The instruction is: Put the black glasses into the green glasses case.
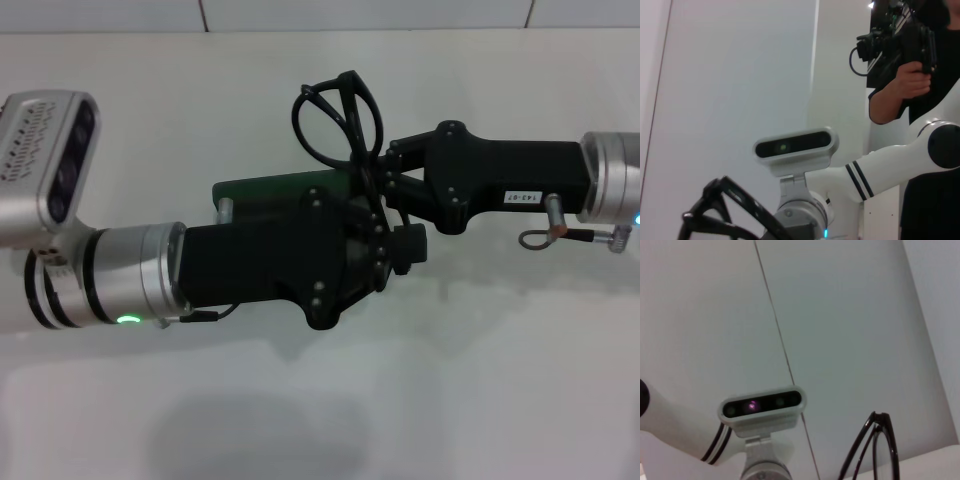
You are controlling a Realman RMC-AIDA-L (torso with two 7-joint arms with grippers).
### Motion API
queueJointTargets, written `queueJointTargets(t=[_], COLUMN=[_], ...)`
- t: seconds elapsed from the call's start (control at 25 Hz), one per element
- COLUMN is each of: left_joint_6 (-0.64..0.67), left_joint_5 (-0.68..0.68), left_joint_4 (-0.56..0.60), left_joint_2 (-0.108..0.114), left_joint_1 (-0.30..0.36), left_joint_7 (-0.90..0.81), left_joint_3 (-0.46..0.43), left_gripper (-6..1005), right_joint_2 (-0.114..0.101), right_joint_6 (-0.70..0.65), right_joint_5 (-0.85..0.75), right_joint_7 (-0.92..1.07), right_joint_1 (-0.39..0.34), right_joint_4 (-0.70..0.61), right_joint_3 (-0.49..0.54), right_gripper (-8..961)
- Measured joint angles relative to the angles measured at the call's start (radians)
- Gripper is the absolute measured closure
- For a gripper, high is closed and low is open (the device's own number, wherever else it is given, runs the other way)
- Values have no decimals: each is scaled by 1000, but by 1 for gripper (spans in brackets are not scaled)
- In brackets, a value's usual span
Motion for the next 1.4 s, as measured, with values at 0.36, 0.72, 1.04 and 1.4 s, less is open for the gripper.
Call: queueJointTargets(t=[0.36,0.72,1.04,1.4], left_joint_6=[-8,-16,-17,-17], left_joint_5=[-1,-2,-2,-2], left_joint_4=[0,0,0,1], left_joint_2=[1,3,5,5], left_joint_1=[-5,0,6,6], left_joint_7=[1,1,1,1], left_joint_3=[0,-3,-2,-2], left_gripper=[995,995,995,995], right_joint_2=[0,-1,-4,-4], right_joint_6=[0,10,14,-10], right_joint_5=[19,28,31,46], right_joint_7=[0,0,0,1], right_joint_1=[0,-9,-11,-11], right_joint_4=[-4,-8,-9,-10], right_joint_3=[-29,-22,-20,-20], right_gripper=[859,859,859,852])
